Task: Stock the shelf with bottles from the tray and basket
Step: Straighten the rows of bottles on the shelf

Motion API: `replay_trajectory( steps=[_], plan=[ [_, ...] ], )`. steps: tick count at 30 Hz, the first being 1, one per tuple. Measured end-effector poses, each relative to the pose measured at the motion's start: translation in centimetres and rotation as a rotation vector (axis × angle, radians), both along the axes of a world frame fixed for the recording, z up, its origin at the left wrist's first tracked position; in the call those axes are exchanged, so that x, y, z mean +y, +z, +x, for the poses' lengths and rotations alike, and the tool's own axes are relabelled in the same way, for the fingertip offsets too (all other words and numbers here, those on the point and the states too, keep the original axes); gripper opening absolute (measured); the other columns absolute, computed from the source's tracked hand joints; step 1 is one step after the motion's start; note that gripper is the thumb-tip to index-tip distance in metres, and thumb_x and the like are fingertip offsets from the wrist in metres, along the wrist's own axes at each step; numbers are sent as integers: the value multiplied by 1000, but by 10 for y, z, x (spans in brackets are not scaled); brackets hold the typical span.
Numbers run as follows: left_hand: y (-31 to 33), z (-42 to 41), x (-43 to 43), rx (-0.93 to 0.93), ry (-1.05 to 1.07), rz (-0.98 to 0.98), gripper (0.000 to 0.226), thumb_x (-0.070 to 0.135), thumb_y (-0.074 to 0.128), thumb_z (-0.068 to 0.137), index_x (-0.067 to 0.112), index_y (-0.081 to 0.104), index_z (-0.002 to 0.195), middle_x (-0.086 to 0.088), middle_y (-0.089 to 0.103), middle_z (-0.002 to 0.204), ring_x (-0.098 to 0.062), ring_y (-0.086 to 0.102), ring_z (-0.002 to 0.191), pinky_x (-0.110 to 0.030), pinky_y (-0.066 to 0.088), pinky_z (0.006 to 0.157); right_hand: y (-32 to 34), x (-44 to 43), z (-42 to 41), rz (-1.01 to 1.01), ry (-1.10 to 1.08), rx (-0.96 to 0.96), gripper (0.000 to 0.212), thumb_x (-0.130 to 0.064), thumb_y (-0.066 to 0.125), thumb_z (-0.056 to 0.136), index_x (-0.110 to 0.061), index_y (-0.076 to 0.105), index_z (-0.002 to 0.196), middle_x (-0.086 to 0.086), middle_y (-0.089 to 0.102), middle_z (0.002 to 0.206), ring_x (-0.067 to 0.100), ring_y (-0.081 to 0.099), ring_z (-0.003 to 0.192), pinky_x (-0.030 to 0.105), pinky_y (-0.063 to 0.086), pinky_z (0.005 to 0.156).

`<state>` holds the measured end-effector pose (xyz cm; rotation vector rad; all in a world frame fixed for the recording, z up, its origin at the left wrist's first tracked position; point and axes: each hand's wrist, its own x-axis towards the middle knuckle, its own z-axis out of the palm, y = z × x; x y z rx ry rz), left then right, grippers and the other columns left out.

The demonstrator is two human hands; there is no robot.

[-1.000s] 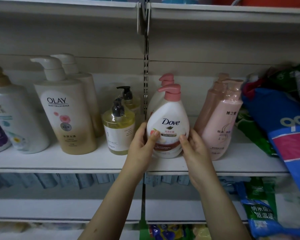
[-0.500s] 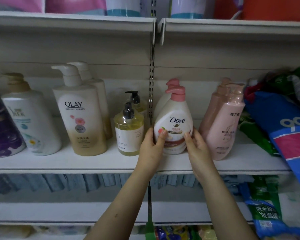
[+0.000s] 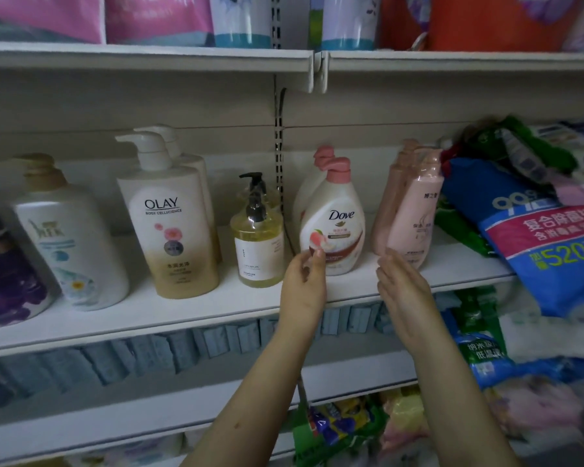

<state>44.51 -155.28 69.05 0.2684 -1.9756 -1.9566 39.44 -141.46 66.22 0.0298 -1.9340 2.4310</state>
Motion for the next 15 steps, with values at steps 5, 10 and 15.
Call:
replay_trajectory(
  steps=[5, 10, 15],
  plan=[
    [3, 16, 21, 14, -42, 46, 17, 40, 44, 100, 29, 53, 109, 14, 57, 107, -6, 51, 105, -23, 37, 88, 6, 28, 26, -22, -70, 41, 46, -29, 54, 98, -17, 46, 142, 0, 56, 136, 12, 54, 122, 26, 38, 107],
    [16, 9, 41, 51, -197, 15, 37, 41, 41, 101, 28, 51, 134, 18, 50, 123, 0, 42, 116, -21, 30, 98, 18, 53, 19, -3, -171, 107, 32, -36, 52, 98, -28, 55, 129, -7, 61, 128, 9, 55, 121, 22, 40, 96],
    [22, -19, 67, 102, -270, 15, 44, 39, 40, 102, 29, 39, 145, 32, 40, 129, 23, 36, 108, -2, 26, 92, 28, 72, -5, 68, -168, 123, 48, -42, 50, 98, -37, 40, 144, -8, 43, 149, 16, 47, 130, 30, 39, 100]
  ],
)
